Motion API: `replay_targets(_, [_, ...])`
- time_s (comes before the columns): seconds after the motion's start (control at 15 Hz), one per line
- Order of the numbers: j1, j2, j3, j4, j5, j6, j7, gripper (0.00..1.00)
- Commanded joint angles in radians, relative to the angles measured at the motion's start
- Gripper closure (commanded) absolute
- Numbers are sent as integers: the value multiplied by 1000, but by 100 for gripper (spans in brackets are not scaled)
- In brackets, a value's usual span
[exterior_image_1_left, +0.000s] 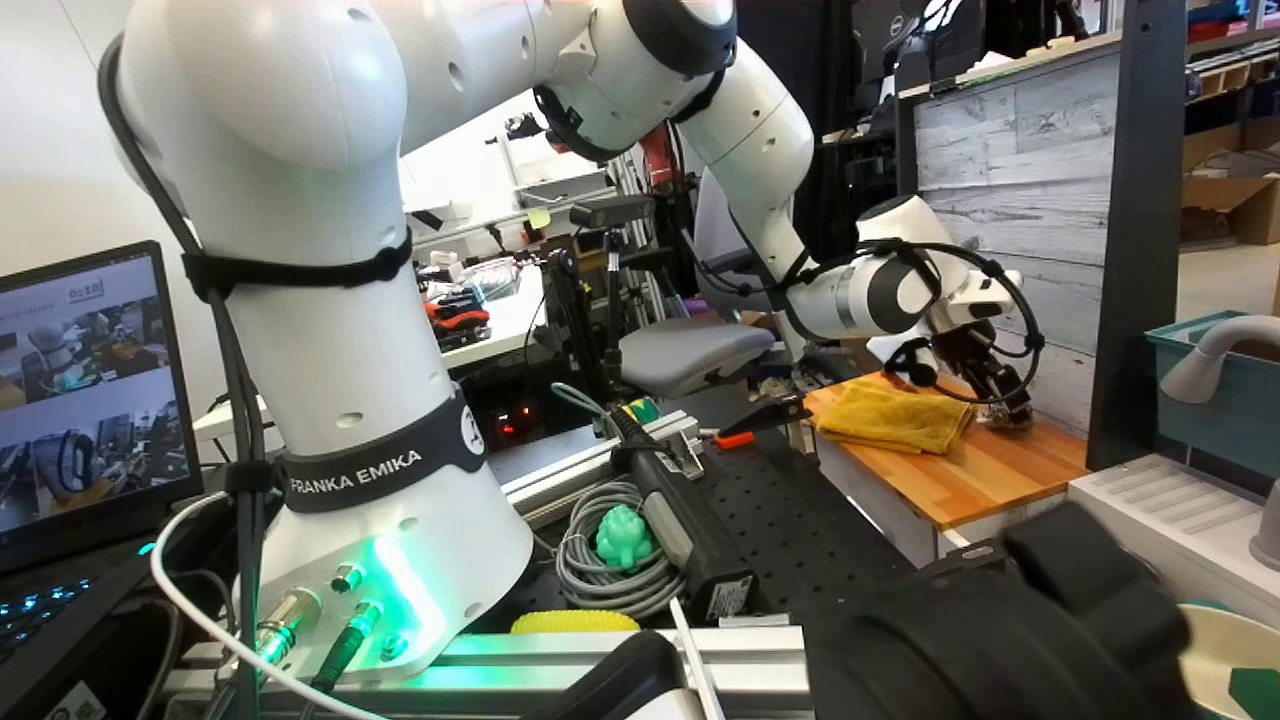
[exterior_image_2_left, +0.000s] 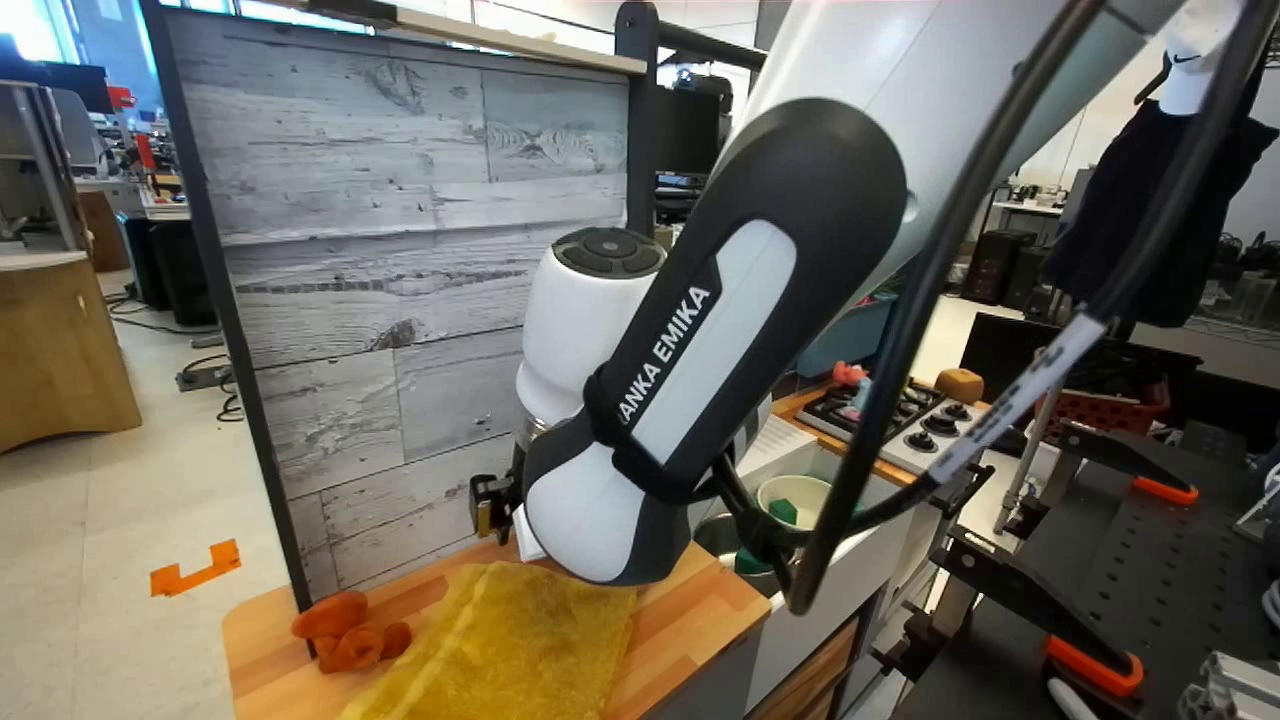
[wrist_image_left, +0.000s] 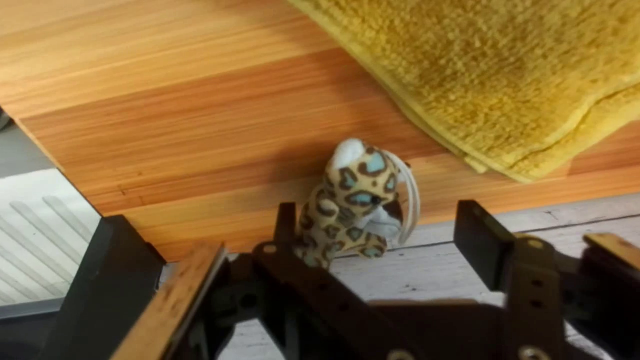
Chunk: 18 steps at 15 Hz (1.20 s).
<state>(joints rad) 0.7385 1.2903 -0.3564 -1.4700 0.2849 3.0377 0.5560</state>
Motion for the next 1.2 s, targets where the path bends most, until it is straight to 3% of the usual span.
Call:
replay_targets(0.0, [0, 41, -15, 67, -17, -52, 49, 49])
replay_targets(0.4, [-42, -89, 45, -36, -63, -191, 0, 95])
replay_targets(0.47, [-50, -109, 47, -47, -71, -223, 6, 98])
replay_targets(0.6, [-73, -163, 50, -83, -95, -309, 9, 95])
replay_targets(0.67, [-67, -182, 22, -112, -123, -348, 26, 98])
replay_targets(0.8, [-79, -210, -17, -156, -183, -413, 49, 95])
replay_targets(1.13, [-110, -226, -81, -221, -335, -479, 96, 95])
